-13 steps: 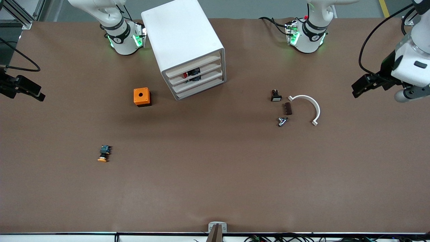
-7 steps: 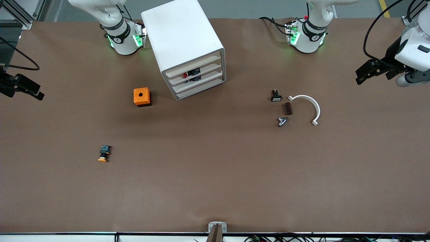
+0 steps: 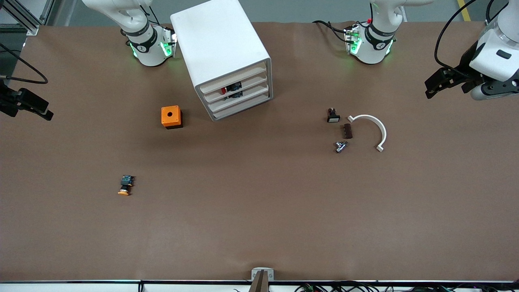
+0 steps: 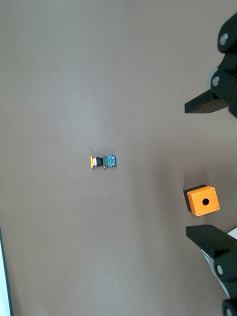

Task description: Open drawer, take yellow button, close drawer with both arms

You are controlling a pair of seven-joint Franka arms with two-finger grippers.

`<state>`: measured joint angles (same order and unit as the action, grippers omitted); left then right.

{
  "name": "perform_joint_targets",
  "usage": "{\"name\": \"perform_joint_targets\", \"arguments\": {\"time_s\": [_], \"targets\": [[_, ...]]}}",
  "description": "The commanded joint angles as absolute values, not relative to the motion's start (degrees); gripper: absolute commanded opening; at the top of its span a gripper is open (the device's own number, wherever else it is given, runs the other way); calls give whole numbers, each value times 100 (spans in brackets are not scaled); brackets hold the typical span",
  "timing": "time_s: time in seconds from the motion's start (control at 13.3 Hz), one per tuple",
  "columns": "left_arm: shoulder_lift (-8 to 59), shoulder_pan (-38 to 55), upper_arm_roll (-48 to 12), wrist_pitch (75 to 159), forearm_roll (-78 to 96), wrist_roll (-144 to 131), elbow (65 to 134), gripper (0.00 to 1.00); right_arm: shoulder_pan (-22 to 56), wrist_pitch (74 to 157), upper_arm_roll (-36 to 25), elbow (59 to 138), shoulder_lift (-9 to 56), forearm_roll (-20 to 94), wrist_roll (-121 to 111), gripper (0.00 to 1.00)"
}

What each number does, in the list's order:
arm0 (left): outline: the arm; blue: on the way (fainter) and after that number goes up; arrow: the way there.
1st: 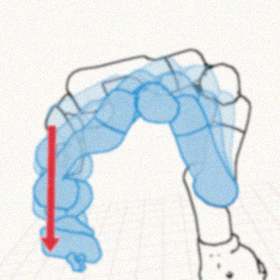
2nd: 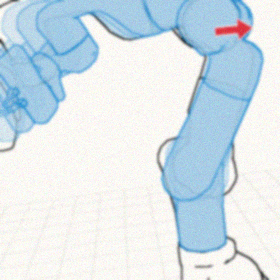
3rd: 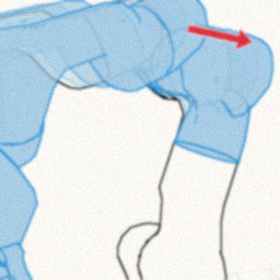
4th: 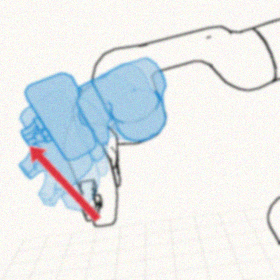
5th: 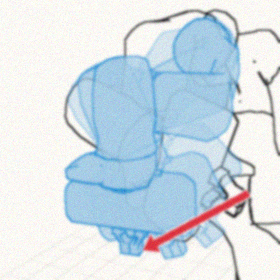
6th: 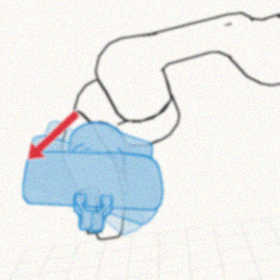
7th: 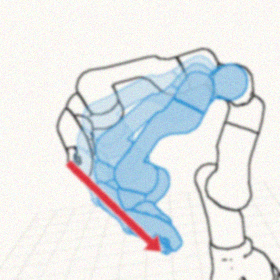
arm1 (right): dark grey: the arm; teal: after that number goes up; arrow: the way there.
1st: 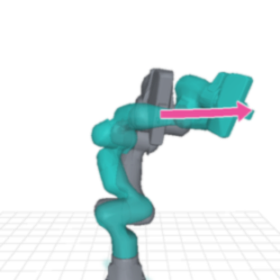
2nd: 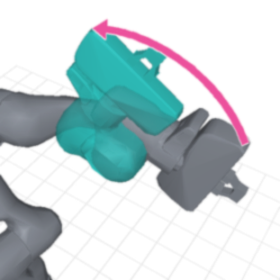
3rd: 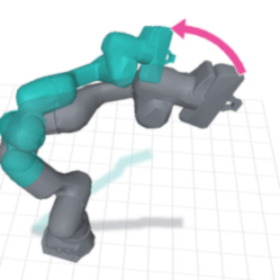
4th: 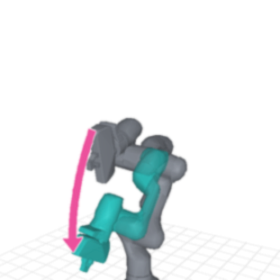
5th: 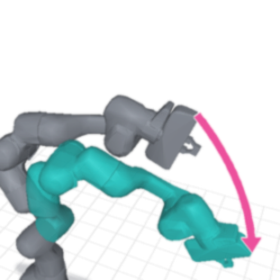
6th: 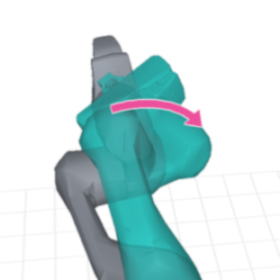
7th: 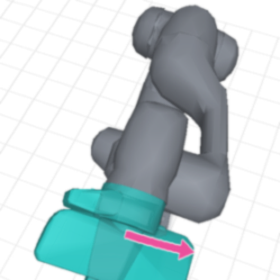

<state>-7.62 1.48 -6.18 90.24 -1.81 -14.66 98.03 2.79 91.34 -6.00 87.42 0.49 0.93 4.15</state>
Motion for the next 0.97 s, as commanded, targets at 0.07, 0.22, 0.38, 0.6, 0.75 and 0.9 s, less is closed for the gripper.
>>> {"name": "perform_joint_targets", "arguments": {"time_s": [0.07,0.22,0.38,0.6,0.75,0.9], "targets": [[-686,176,-571,9035,-114,-1301,9589,100,290,9185,-571,8930,-167,0,536,100],[-633,176,-580,8991,-132,-1257,9571,100,299,9193,-571,8921,-184,-9,536,100],[-633,167,-580,8965,-141,-1257,9571,100,299,9193,-571,8921,-185,-9,536,100],[-615,176,-589,8965,-167,-1248,9571,100,290,9193,-571,8895,-167,0,536,100],[-615,176,-589,8965,-167,-1248,9571,100,290,9158,-571,8877,-158,0,527,100],[-615,176,-598,8965,-150,-1248,9563,100,290,9149,-580,8877,-150,9,527,100]]}}
